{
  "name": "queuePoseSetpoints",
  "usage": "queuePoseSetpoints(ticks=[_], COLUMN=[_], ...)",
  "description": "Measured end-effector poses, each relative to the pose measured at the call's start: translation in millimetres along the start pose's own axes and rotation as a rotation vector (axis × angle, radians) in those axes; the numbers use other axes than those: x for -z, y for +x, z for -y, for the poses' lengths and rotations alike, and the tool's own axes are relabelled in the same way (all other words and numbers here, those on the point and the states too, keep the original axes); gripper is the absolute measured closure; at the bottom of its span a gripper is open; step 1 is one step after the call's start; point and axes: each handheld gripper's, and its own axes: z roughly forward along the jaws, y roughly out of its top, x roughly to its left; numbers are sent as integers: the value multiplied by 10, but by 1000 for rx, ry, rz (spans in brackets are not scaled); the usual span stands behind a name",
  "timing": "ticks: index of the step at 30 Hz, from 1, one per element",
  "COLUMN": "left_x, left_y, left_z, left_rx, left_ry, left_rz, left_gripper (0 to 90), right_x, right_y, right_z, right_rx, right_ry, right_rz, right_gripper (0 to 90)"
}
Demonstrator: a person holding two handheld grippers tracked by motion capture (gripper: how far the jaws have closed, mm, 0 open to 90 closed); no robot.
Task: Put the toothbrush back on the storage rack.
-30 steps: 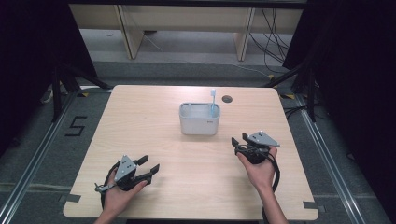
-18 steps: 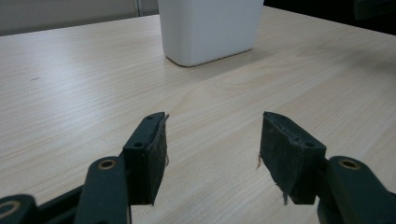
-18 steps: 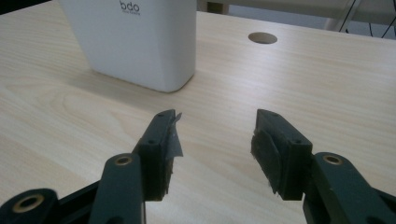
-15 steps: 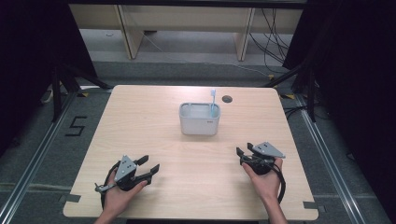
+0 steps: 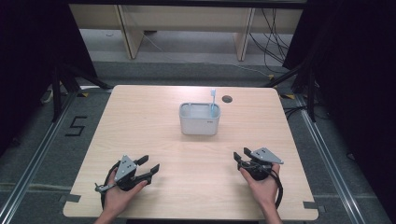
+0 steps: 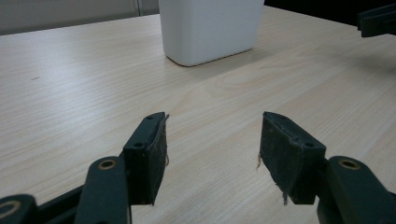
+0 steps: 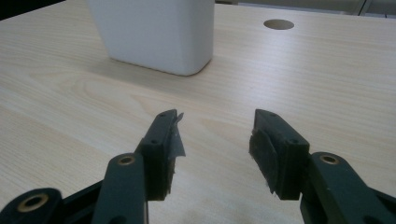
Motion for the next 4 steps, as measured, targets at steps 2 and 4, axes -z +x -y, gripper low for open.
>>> queuePoseSetpoints(ticks=[2,4], left_x=[0,0], left_y=[4,4], left_z=[-1,-1], left_rx=[2,3], left_ry=[1,2], left_rz=[0,-1], left_gripper=[408,409], right_x=[12,16], right_y=[9,-14], right_z=[10,6], right_rx=[-32,-6], right_ry=[5,0], right_rz=[6,10], right_gripper=[517,517])
